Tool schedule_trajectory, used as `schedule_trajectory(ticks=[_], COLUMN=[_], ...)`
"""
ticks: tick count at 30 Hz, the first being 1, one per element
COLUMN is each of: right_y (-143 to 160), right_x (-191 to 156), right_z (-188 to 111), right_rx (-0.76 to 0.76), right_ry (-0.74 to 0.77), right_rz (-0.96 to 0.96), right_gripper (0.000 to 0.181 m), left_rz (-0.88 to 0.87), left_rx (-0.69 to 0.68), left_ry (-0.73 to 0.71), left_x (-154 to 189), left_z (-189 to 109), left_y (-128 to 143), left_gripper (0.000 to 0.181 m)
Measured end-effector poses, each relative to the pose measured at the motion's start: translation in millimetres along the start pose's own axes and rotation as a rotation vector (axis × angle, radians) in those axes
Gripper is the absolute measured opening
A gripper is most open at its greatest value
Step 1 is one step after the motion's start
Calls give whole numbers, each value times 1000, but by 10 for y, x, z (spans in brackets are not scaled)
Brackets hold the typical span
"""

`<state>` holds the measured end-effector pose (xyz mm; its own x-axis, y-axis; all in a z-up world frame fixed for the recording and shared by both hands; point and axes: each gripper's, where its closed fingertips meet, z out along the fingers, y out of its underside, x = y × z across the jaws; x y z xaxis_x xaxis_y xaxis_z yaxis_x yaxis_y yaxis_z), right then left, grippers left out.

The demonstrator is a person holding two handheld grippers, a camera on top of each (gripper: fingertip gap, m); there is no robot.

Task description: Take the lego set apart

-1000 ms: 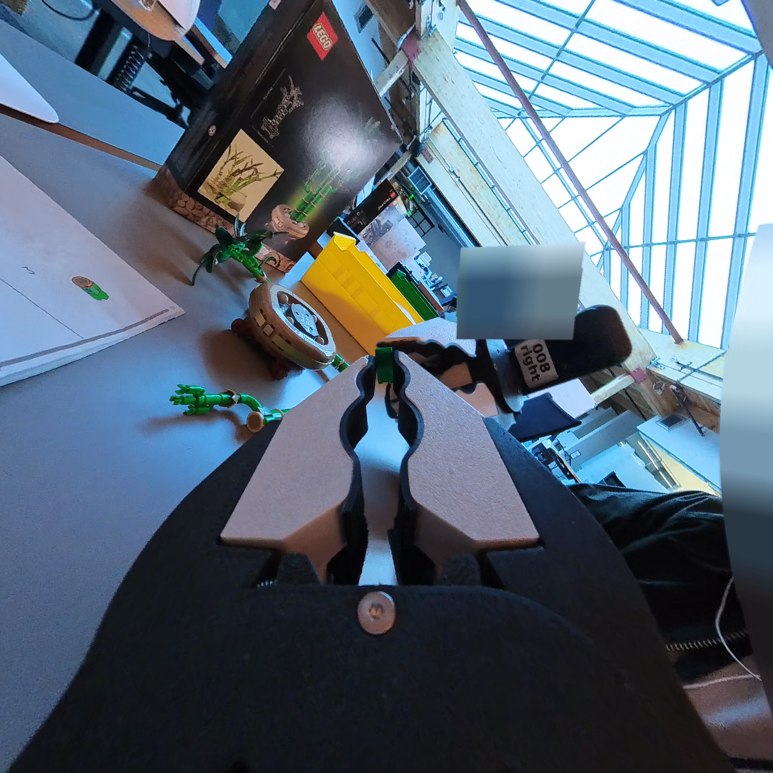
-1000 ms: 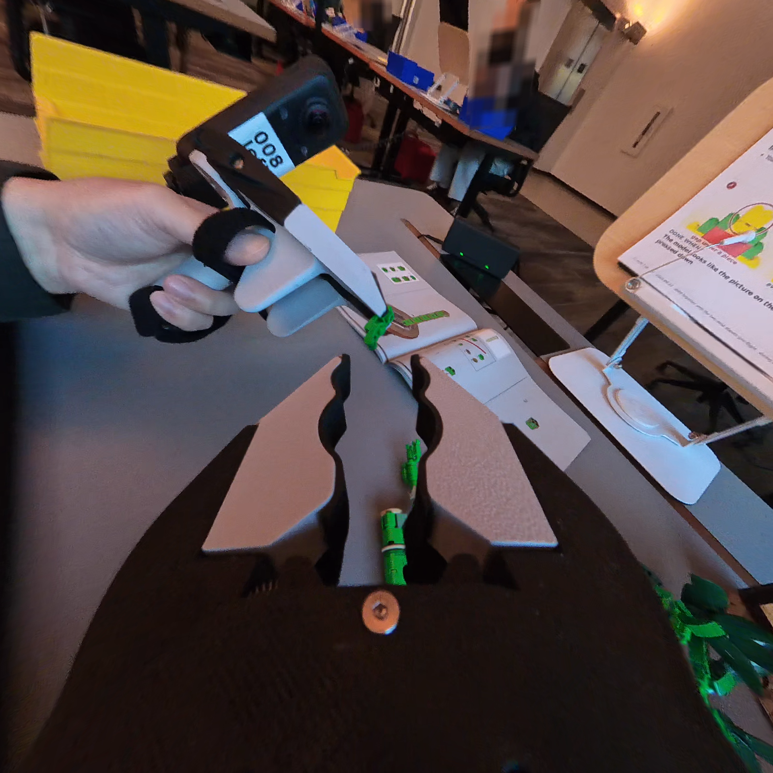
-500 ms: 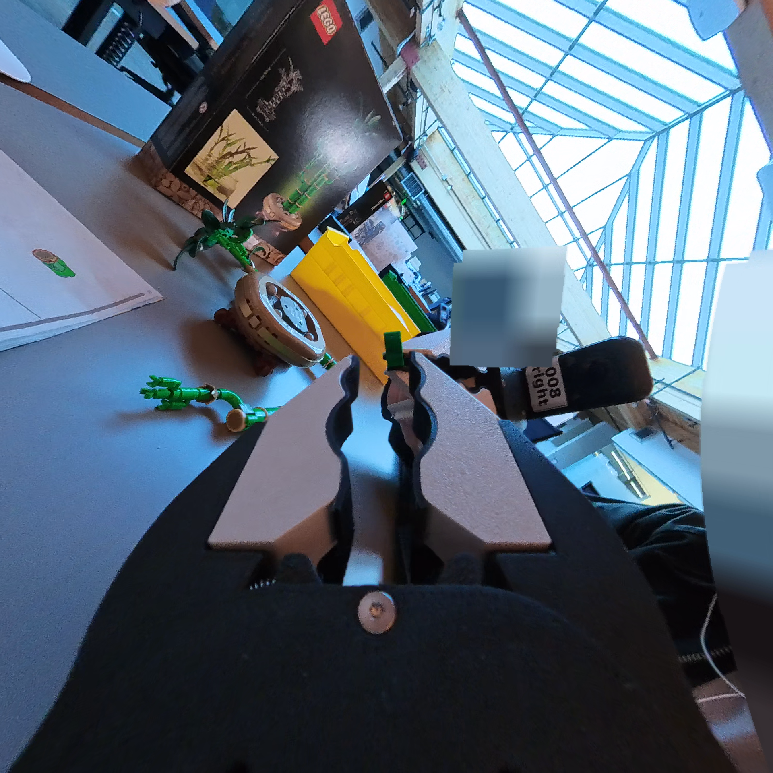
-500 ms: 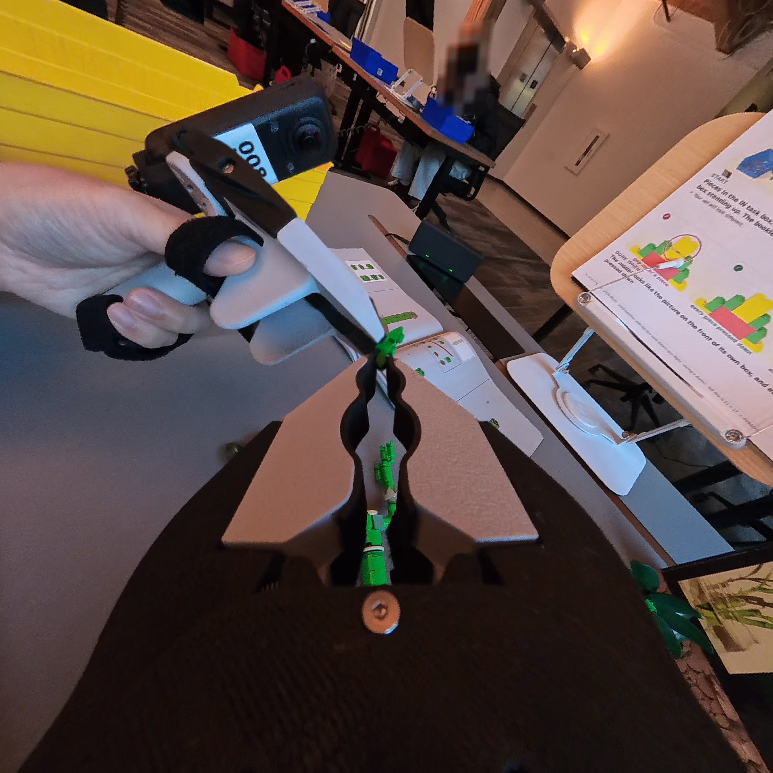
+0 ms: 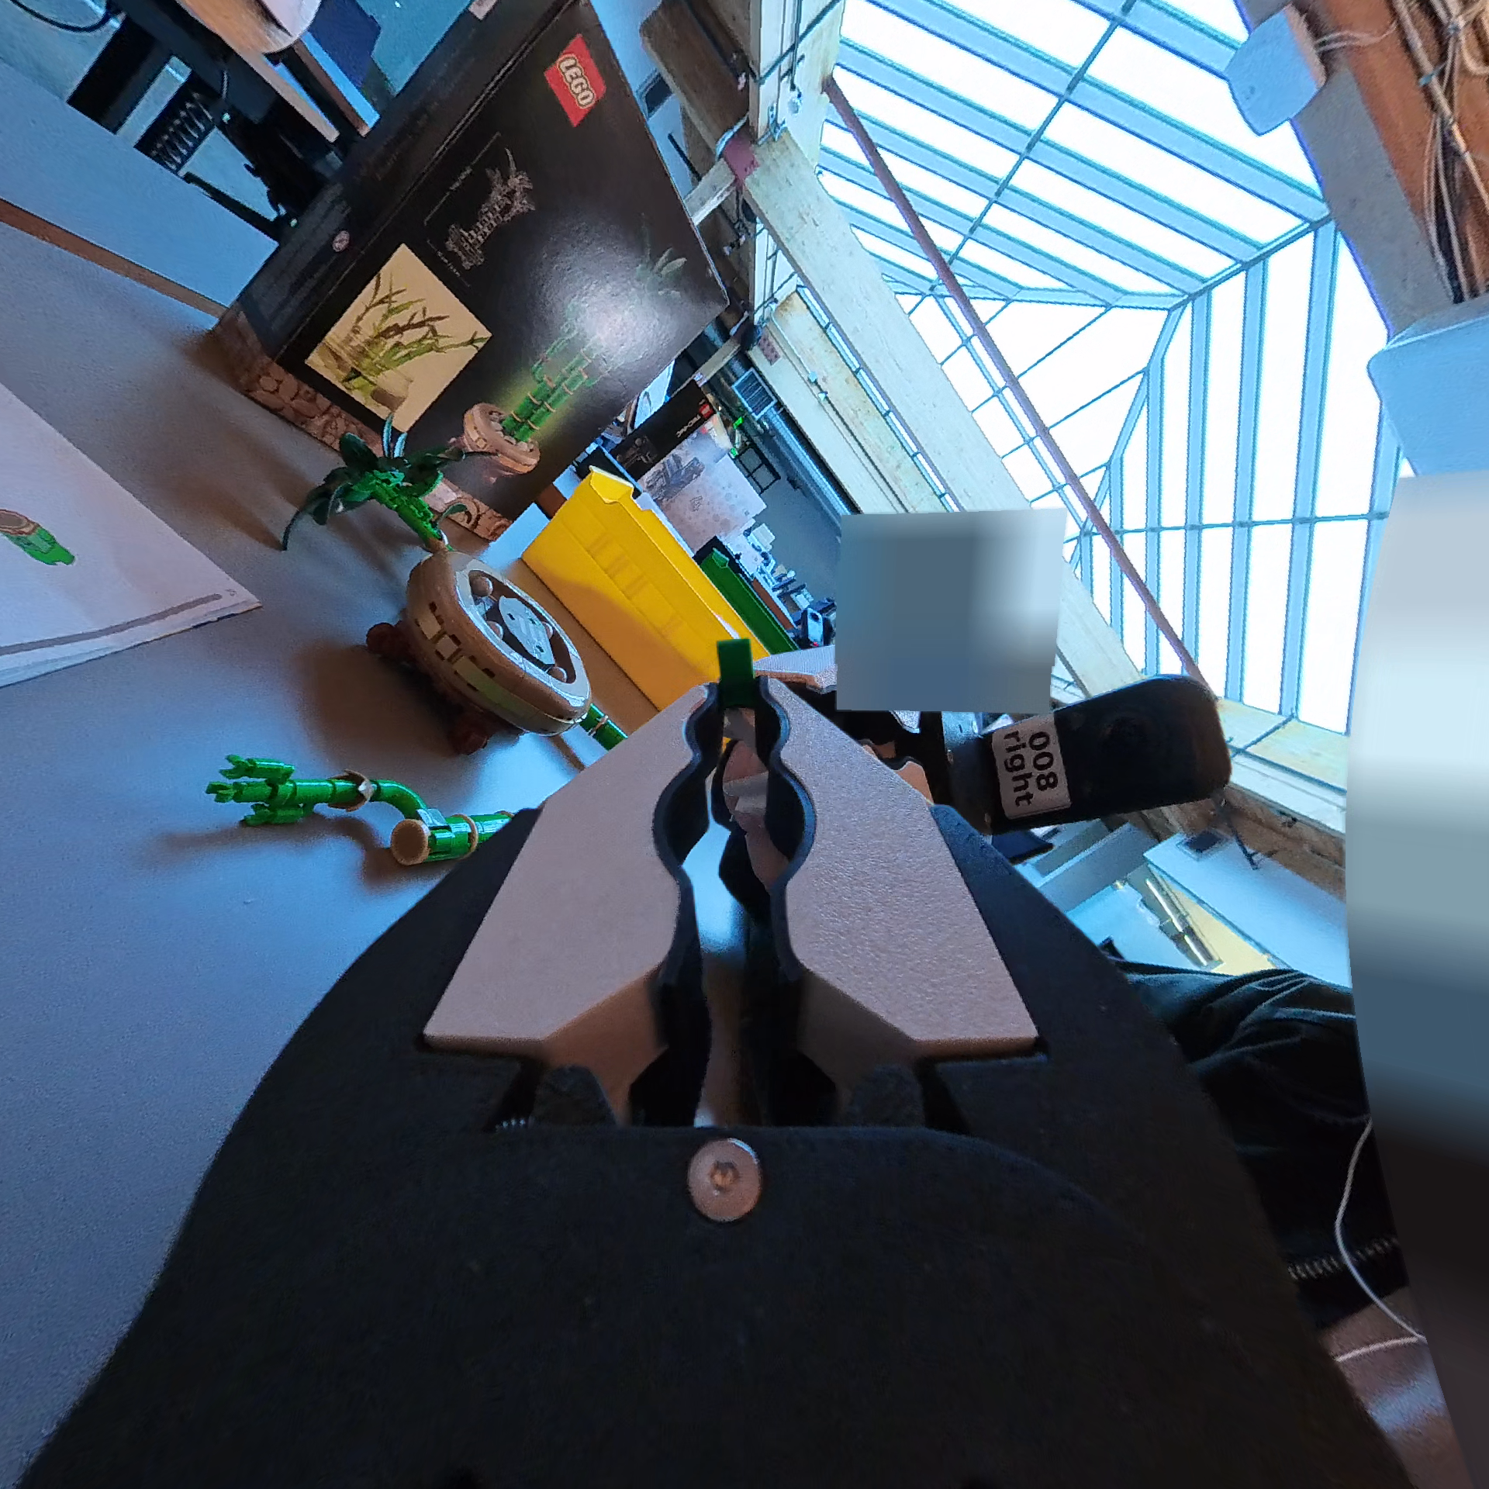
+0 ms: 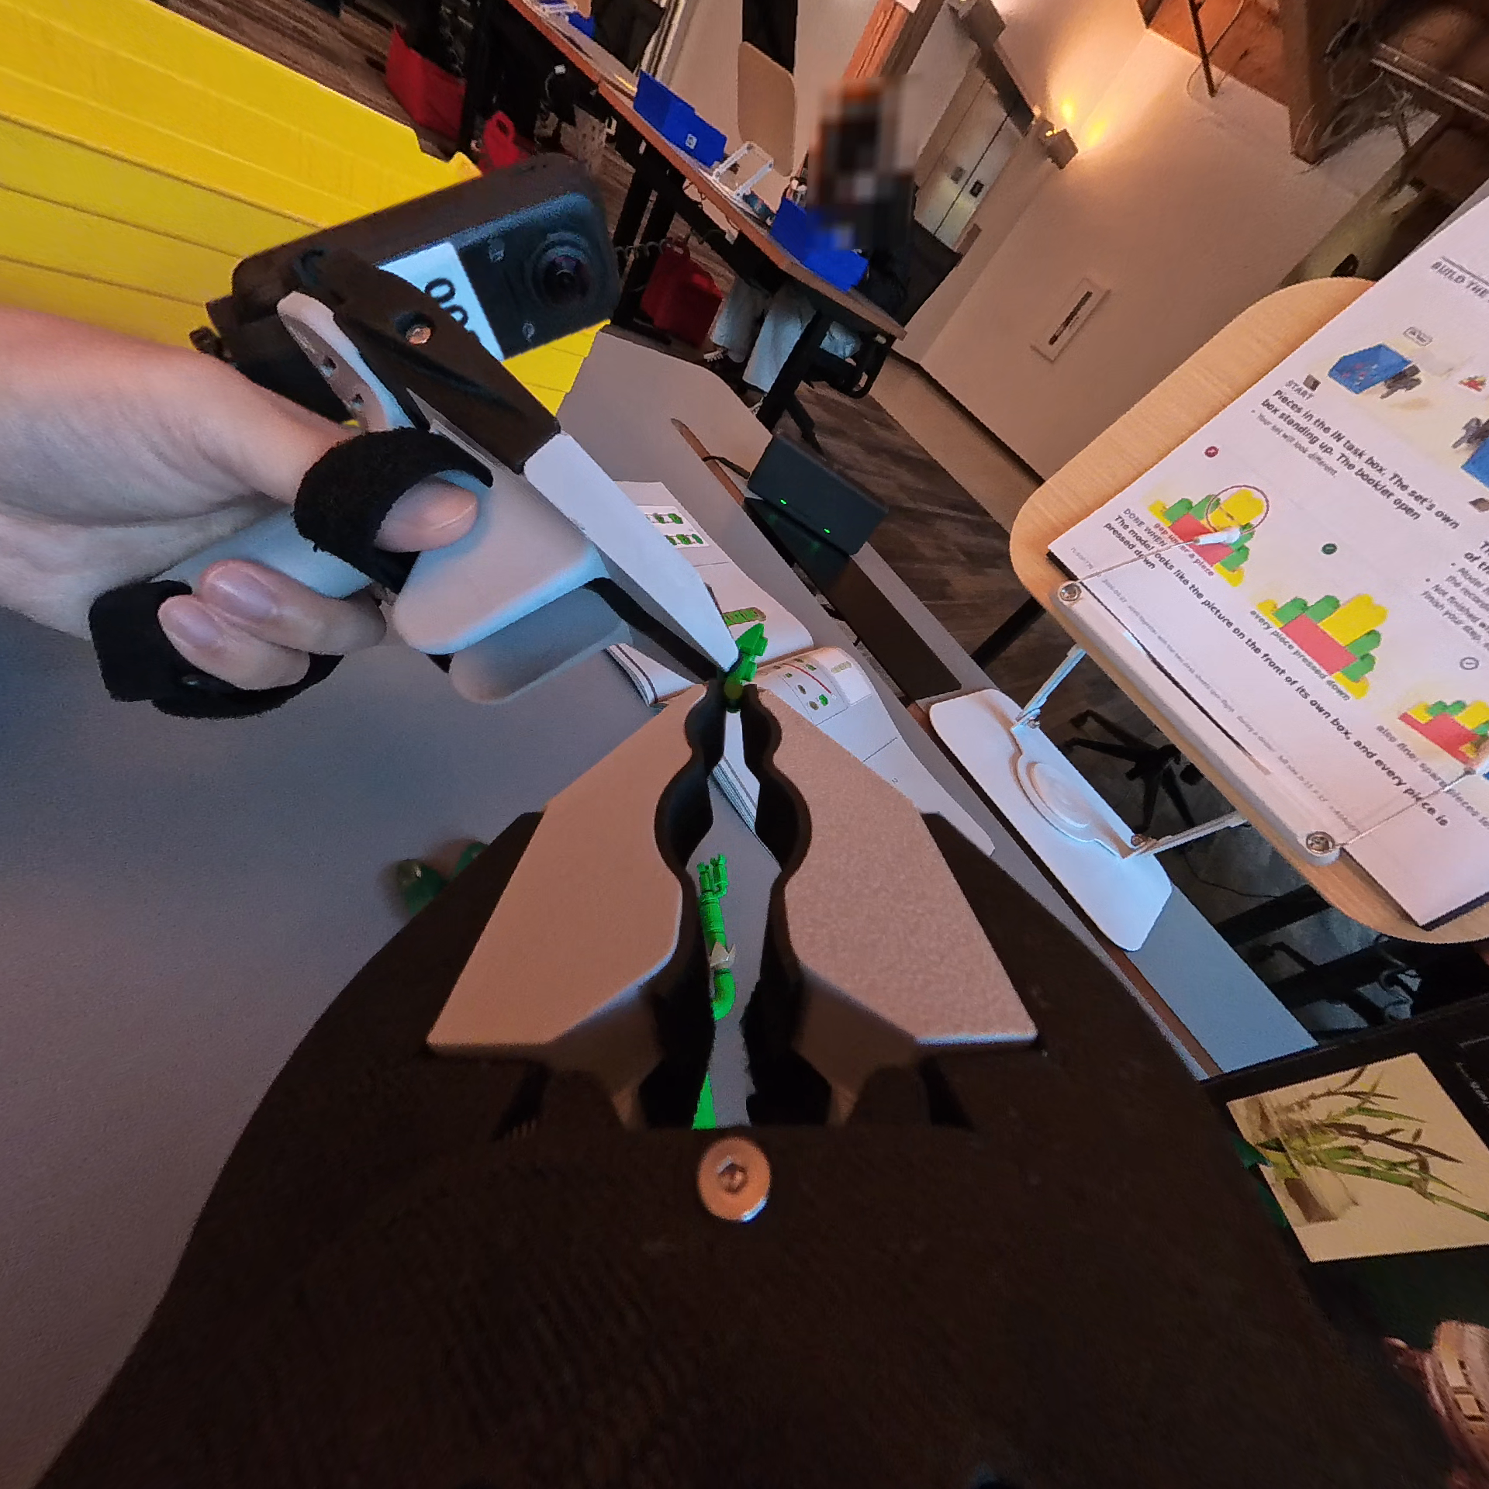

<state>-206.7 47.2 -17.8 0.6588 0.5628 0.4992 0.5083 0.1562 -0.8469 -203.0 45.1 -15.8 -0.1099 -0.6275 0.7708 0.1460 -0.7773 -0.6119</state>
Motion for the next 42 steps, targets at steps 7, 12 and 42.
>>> schedule_trajectory(ticks=[7, 12, 42], right_y=[-22, -19, 273], right_x=[14, 34, 400], right_z=[-5, 10, -85], right_rx=[16, 21, -3], right_ry=[9, 11, -37], right_rz=[34, 62, 351], right_gripper=[2, 2, 3], left_rz=[-39, -46, 347], left_rx=[17, 37, -207], left_ry=[22, 10, -1351], left_x=[20, 12, -48], left_z=[-1, 3, -3587], left_y=[-12, -28, -1088], left_gripper=[5, 5, 6])
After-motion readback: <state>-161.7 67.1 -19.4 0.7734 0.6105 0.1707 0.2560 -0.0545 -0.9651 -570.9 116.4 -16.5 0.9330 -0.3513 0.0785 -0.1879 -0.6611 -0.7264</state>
